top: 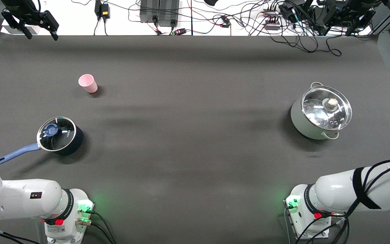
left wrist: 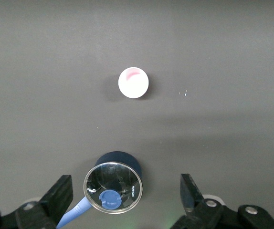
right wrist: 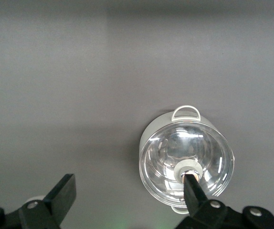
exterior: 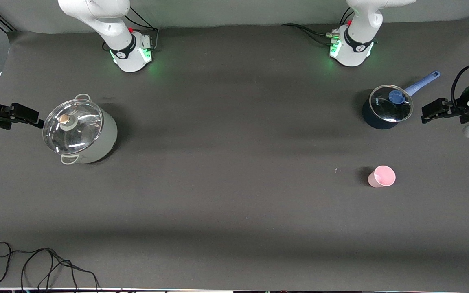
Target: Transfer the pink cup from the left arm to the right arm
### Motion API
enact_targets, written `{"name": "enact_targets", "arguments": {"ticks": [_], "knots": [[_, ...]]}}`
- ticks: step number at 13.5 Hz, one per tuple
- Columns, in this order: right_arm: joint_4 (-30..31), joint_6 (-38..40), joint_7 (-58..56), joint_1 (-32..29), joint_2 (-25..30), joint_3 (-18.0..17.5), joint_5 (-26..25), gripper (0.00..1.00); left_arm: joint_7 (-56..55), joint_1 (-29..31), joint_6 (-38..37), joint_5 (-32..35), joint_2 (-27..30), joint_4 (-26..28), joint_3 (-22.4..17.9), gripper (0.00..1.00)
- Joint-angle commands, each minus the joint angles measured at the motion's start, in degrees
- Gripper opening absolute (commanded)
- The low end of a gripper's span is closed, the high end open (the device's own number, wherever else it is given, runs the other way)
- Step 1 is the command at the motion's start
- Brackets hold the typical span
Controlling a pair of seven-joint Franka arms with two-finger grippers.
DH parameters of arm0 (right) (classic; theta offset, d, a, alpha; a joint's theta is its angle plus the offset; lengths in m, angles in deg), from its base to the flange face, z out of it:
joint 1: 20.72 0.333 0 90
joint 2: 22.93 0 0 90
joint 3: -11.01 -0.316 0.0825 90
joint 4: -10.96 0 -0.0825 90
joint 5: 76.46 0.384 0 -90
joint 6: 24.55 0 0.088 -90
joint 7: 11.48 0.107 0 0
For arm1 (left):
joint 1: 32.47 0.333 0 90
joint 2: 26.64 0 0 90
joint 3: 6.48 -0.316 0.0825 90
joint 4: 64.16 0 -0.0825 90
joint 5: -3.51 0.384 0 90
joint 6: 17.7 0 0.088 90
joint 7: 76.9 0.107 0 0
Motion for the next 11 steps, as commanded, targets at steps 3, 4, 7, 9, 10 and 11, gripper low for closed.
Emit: {"name": "enact_targets", "arguments": {"ticks": [3,4,7,9,10,11], "knots": [[-0.5,0.3,-0.1,-0.5,0.4,-0.3,0.7,1.00,0.5,-0.8,0.0,-0.1,0.6,0.5,-0.7,1.00],[-0.5,0.3,-0.2,-0.5,0.4,-0.3,0.7,1.00,0.5,-0.7,0.0,0.0,0.6,0.5,-0.7,1.00],[-0.5,0.4,-1.9,-0.5,0.4,-0.3,0.5,1.00,0.5,-0.7,-0.1,-0.1,0.6,0.5,-0.7,1.00],[-0.5,0.5,-2.1,-0.5,0.4,-0.3,0.4,1.00,0.5,-0.7,-0.1,-0.1,0.6,0.5,-0.7,1.00],[-0.4,0.6,-2.1,-0.5,0.4,-0.3,0.4,1.00,0.5,-0.7,-0.1,-0.1,0.6,0.5,-0.7,1.00],[-0.5,0.6,-2.1,-0.5,0.4,-0.3,0.4,1.00,0.5,-0.7,-0.1,-0.1,0.6,0.5,-0.7,1.00]]}}
